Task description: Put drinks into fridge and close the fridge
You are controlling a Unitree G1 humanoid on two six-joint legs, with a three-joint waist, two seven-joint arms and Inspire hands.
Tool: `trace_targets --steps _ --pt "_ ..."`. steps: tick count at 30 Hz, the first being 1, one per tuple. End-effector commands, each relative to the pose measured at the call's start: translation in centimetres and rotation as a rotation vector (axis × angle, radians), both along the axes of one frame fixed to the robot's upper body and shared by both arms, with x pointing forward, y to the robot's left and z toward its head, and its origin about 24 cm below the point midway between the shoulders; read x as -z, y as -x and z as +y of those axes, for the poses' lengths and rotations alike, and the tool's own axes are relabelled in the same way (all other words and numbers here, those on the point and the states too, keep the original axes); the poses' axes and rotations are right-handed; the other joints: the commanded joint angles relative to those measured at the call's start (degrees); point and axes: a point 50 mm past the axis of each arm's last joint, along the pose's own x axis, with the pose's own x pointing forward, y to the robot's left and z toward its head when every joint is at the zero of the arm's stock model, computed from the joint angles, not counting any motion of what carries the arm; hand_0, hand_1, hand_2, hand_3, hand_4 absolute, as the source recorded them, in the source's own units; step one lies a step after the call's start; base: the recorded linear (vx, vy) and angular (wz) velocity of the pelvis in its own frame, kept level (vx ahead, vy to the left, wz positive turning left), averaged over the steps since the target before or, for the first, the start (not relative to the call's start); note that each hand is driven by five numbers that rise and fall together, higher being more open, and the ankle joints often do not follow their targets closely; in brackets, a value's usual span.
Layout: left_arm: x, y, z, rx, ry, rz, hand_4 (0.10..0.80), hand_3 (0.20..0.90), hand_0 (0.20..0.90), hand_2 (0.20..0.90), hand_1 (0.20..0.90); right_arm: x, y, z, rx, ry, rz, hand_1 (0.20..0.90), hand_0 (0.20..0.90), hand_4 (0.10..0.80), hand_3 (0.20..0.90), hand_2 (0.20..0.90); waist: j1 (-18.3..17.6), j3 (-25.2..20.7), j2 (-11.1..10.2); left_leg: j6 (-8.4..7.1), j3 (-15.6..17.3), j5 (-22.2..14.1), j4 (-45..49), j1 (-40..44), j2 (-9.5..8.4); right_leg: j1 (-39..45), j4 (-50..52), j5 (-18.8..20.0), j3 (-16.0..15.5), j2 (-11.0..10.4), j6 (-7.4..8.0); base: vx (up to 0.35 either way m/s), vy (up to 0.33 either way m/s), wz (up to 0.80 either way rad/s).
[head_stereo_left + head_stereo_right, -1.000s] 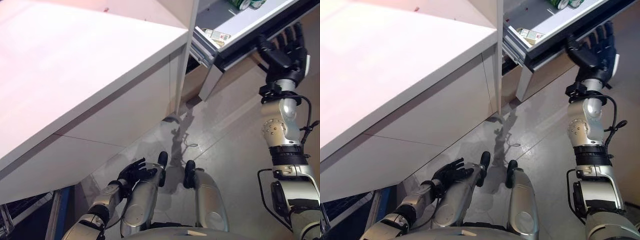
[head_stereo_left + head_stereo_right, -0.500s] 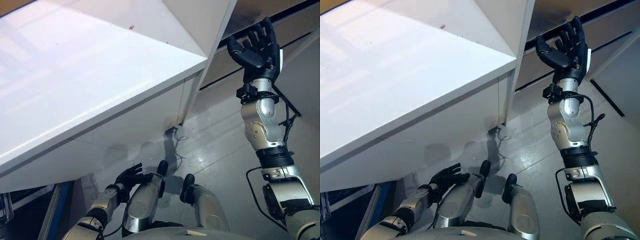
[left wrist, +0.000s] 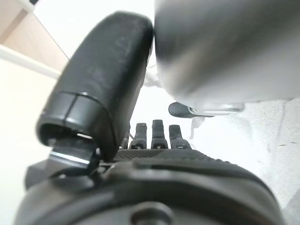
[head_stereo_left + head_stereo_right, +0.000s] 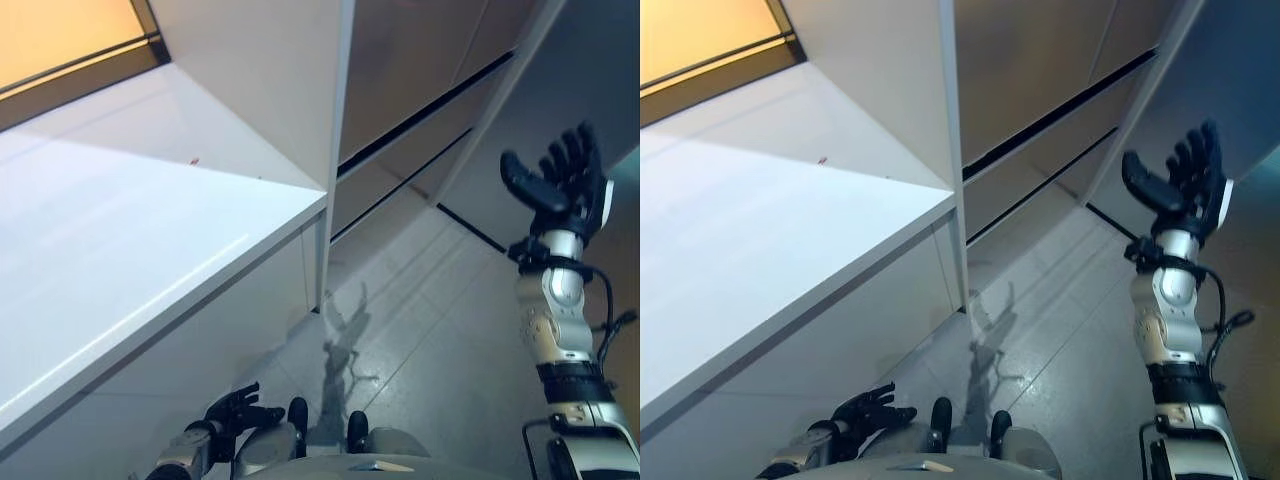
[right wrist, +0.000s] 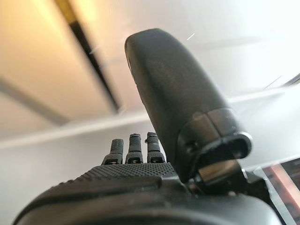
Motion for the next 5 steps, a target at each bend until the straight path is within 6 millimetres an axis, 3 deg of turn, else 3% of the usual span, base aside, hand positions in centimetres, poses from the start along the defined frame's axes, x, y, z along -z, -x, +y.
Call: trace_targets --steps 1,5 --pt "0.5 1.6 -0.2 0.02 -0.012 0.052 0.8 0.9 0.9 0.9 0.9 1.5 0.6 -0.4 -0.101 -0.016 0.046 0.9 0.9 0.8 0.9 0.9 -0.46 -4.03 0.65 0.19 3.0 -4.65 -1.78 1.51 -0.04 -1.75 0.1 1.03 -0.59 -0.22 2.51 -0.039 -0.039 -0.05" --pt "0.4 1.7 0.7 -0.001 -0.044 0.055 0.8 0.9 0.9 0.9 0.9 9.1 3.3 0.5 -0.199 -0.148 0.375 0.9 0.9 0.8 0.9 0.9 -1.13 -5.11 0.55 -0.66 4.44 -3.44 -4.3 2.59 0.94 -0.8 -1.37 1.3 -1.41 0.05 2.61 -0.031 -0.04 -0.12"
